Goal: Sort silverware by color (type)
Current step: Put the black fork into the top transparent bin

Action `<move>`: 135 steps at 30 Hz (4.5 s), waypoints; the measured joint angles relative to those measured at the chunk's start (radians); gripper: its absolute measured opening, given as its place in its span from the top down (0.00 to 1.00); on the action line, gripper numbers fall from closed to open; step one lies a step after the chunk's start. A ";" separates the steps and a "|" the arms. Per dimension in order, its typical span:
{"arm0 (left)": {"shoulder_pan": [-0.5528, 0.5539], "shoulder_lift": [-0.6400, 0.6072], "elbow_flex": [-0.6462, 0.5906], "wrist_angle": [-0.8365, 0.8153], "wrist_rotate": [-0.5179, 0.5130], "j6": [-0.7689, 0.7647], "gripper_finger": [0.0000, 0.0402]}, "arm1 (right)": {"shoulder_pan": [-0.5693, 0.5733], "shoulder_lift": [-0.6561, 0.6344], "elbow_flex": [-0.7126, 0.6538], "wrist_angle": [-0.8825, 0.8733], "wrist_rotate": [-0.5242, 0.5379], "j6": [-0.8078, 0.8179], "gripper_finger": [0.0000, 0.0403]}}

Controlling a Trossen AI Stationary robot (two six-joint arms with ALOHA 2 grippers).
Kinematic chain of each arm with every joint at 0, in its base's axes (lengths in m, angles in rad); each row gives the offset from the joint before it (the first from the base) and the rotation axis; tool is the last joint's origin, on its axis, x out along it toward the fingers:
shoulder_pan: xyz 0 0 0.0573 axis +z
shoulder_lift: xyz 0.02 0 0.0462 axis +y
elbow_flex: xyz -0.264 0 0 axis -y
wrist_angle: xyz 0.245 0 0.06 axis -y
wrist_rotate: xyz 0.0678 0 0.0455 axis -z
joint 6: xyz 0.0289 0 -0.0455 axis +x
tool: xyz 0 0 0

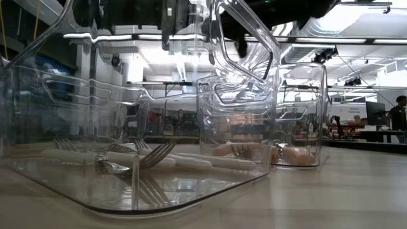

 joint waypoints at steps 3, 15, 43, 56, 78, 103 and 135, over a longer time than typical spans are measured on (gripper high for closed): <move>0.025 -0.062 0.000 -0.110 0.027 -0.007 0.74 | -0.009 -0.049 0.000 -0.098 -0.001 -0.040 0.99; 0.066 -0.451 -0.120 -0.370 0.116 0.026 0.66 | -0.025 -0.321 0.000 -0.546 0.106 -0.168 0.99; -0.055 -0.609 -0.319 -0.232 -0.033 0.033 1.00 | -0.025 -0.384 0.000 -0.553 0.060 -0.142 1.00; -0.055 -0.609 -0.319 -0.236 -0.033 0.041 1.00 | -0.025 -0.384 0.000 -0.523 0.060 -0.105 1.00; -0.055 -0.609 -0.319 -0.249 -0.003 0.042 1.00 | -0.096 -0.239 0.287 -0.800 0.171 -0.130 1.00; -0.055 -0.609 -0.318 -0.237 -0.063 0.030 1.00 | -0.396 0.433 0.619 -1.369 0.113 -0.395 1.00; -0.055 -0.609 -0.318 -0.238 -0.063 0.031 1.00 | -0.401 0.591 0.618 -1.315 0.109 -0.365 0.98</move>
